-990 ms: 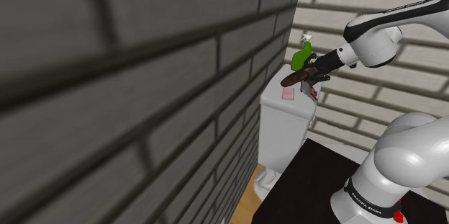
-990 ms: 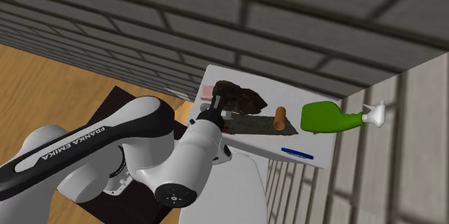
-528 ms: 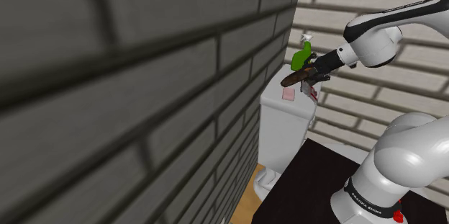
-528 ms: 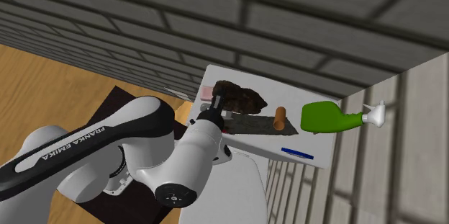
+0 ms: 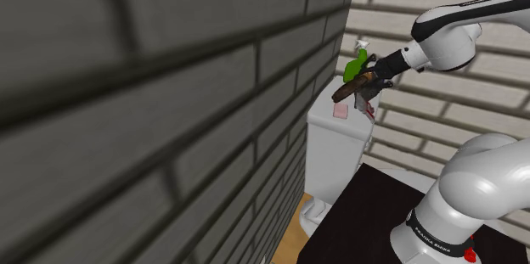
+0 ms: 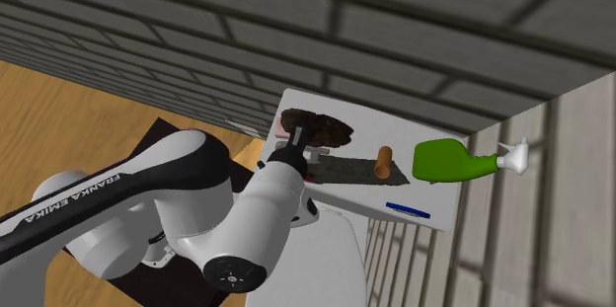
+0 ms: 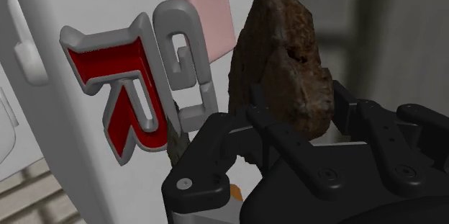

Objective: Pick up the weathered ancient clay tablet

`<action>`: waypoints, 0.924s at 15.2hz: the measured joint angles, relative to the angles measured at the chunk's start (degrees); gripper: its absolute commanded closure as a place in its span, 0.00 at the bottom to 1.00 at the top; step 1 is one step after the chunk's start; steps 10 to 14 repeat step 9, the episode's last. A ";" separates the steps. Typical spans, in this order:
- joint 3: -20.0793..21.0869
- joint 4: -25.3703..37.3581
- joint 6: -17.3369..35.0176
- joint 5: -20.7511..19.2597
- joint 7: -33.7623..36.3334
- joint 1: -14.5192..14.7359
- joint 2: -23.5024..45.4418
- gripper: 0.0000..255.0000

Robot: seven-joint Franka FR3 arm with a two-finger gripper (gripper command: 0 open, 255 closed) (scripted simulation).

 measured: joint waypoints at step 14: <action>3.58 4.00 -5.45 -2.42 5.20 -2.44 -1.77 1.00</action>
